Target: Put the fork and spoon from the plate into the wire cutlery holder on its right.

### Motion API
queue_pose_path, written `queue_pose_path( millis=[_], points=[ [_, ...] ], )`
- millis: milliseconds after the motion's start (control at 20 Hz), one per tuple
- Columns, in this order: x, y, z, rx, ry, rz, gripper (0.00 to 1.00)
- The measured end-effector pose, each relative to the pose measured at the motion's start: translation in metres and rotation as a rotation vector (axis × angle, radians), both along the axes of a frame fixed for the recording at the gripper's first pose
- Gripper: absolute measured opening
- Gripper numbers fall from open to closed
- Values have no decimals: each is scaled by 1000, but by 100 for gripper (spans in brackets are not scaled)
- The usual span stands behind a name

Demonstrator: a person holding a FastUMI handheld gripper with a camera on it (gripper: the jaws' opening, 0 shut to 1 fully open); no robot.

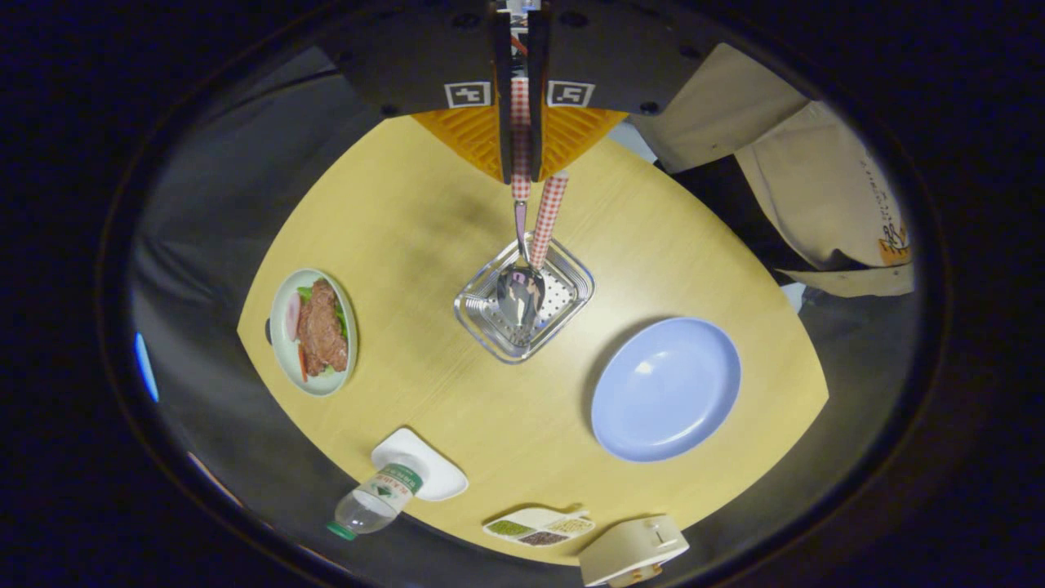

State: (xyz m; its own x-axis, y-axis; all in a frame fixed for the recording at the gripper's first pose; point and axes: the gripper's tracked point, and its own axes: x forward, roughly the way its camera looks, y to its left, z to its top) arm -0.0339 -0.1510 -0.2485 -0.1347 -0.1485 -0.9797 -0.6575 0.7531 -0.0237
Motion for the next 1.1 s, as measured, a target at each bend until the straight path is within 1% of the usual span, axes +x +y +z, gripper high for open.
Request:
queue_pose_path(
  millis=[300, 500, 650, 800, 1000, 1050, 1100],
  points=[
    [2, 4, -10, -39, 66, 21, 11],
    [7, 9, -13, -54, 90, 13, 11],
    [10, 11, -18, -63, 83, -3, 11],
    [16, 14, -18, -56, 66, -35, 15],
    [27, 21, -16, -15, 14, -65, 17],
    [29, 23, -17, 0, -7, -78, 20],
    [30, 26, -17, 24, -27, -103, 26]
  ],
)
